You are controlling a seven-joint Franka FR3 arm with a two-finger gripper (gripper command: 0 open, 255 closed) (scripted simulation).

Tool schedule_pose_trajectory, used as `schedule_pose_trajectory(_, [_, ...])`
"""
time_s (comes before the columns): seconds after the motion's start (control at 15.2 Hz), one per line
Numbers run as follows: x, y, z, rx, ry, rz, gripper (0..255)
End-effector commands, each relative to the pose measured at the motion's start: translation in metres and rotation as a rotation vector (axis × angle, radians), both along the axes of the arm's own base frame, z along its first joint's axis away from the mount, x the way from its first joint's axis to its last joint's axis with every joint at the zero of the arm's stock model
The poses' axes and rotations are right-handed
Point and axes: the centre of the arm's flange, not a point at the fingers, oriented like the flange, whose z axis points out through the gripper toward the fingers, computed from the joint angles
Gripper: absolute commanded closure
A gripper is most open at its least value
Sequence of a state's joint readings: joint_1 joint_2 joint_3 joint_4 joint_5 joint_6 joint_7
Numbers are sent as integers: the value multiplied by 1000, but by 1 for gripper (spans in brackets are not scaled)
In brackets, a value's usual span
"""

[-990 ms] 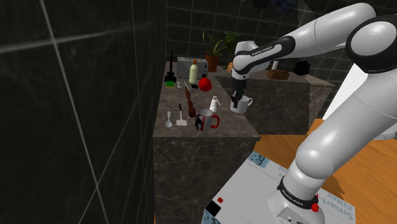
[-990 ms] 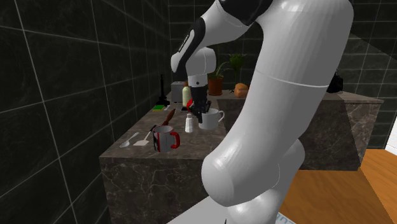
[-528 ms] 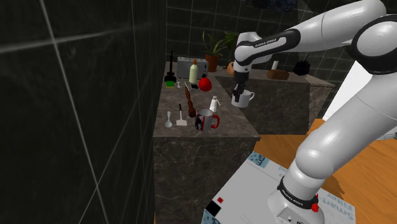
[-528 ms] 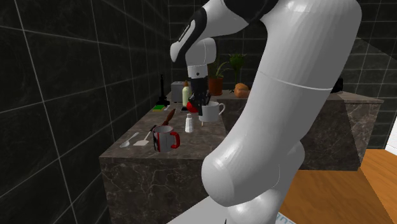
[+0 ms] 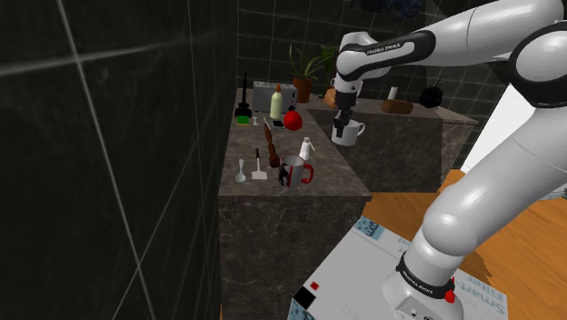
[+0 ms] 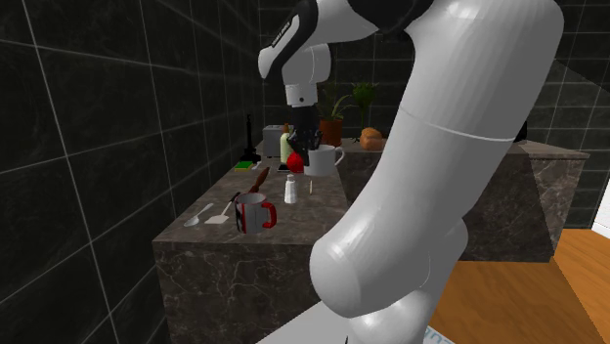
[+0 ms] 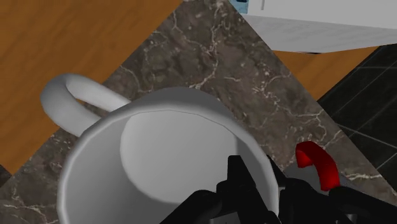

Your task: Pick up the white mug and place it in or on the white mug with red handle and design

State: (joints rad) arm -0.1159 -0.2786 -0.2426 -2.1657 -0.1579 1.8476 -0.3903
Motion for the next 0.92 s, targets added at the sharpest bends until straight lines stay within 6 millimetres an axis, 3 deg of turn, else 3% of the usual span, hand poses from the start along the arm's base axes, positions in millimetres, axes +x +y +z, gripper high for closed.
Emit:
schedule_pose_trajectory(0.0, [7, 18, 3, 0, 0, 0, 255])
schedule_pose_trajectory(0.86, [70, 173, 13, 0, 0, 0, 255])
